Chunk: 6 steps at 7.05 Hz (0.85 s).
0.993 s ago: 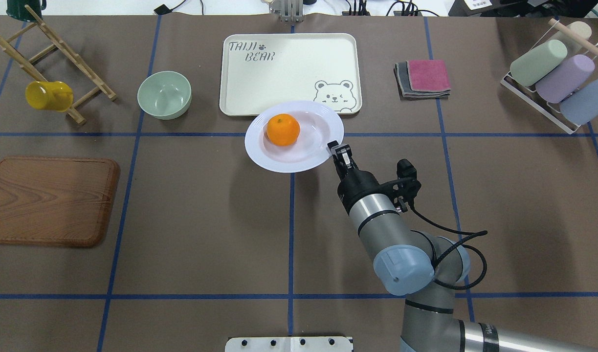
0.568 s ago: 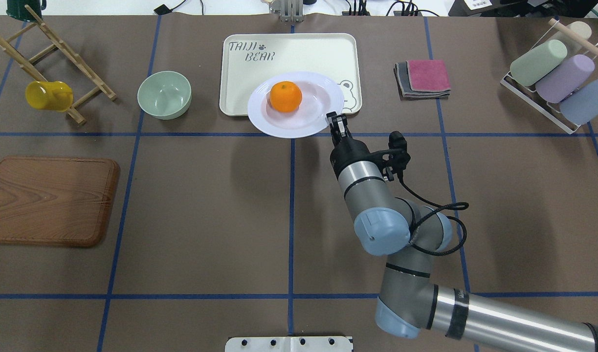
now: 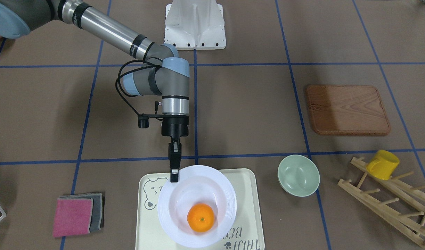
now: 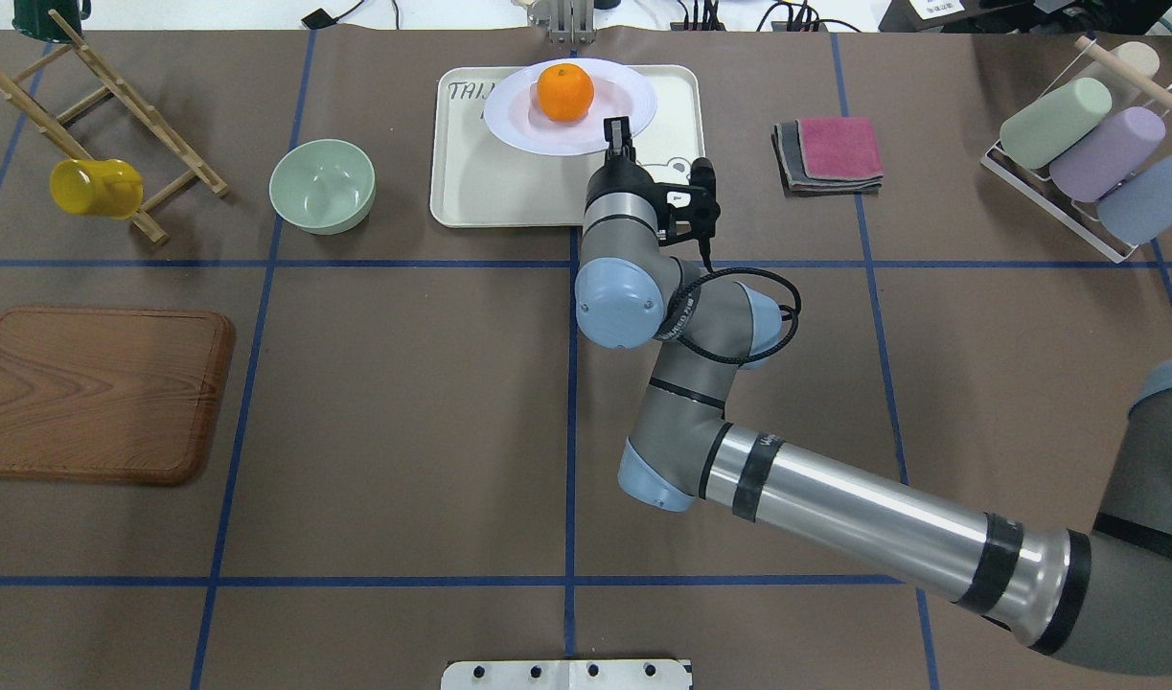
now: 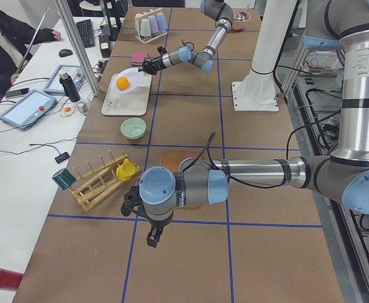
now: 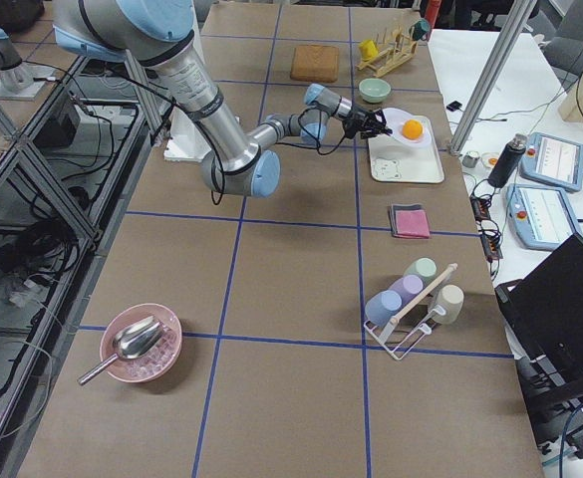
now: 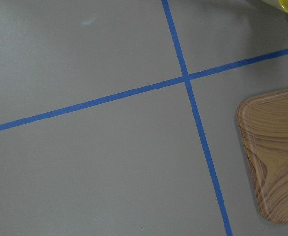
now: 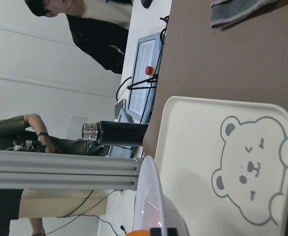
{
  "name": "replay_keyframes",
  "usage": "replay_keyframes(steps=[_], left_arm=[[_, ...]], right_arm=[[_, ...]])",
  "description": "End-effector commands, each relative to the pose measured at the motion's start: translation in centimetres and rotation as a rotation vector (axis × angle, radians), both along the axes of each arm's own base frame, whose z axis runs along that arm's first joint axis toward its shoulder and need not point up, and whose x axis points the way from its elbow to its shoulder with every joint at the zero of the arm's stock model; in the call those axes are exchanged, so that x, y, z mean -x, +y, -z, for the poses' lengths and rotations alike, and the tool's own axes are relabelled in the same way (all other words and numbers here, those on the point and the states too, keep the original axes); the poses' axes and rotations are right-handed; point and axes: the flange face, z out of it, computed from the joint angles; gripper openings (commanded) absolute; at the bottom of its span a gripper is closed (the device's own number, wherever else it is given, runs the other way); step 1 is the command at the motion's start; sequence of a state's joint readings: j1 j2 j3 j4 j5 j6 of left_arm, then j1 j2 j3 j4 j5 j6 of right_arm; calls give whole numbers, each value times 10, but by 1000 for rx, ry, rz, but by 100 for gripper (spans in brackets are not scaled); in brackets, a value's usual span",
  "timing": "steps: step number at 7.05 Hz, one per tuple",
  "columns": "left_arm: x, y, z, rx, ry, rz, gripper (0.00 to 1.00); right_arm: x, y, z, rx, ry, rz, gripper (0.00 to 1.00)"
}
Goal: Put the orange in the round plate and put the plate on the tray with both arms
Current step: 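Carry the plate with the orange onto the cream bear tray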
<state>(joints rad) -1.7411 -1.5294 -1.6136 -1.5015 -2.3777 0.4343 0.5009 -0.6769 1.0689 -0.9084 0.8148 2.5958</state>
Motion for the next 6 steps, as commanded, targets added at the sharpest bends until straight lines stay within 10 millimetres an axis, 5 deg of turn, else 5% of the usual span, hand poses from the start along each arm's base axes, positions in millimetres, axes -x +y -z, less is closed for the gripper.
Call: replay_keyframes(steps=[1, 2, 3, 4, 5, 6], left_arm=[[1, 0, 1, 0, 0, 2, 99], [1, 0, 1, 0, 0, 2, 99], [1, 0, 0, 1, 0, 2, 99], [1, 0, 2, -2, 1, 2, 99], [0, -1, 5, -8, 0, 0, 99], [0, 0, 4, -7, 0, 0, 99]], right_arm=[[28, -12, -4, 41, 45, 5, 0], [37, -4, -5, 53, 50, 47, 0], [36, -2, -1, 48, 72, 88, 29], [33, 9, -1, 22, 123, 150, 47], [18, 22, -3, 12, 103, 194, 81], [7, 30, 5, -25, 147, 259, 100]])
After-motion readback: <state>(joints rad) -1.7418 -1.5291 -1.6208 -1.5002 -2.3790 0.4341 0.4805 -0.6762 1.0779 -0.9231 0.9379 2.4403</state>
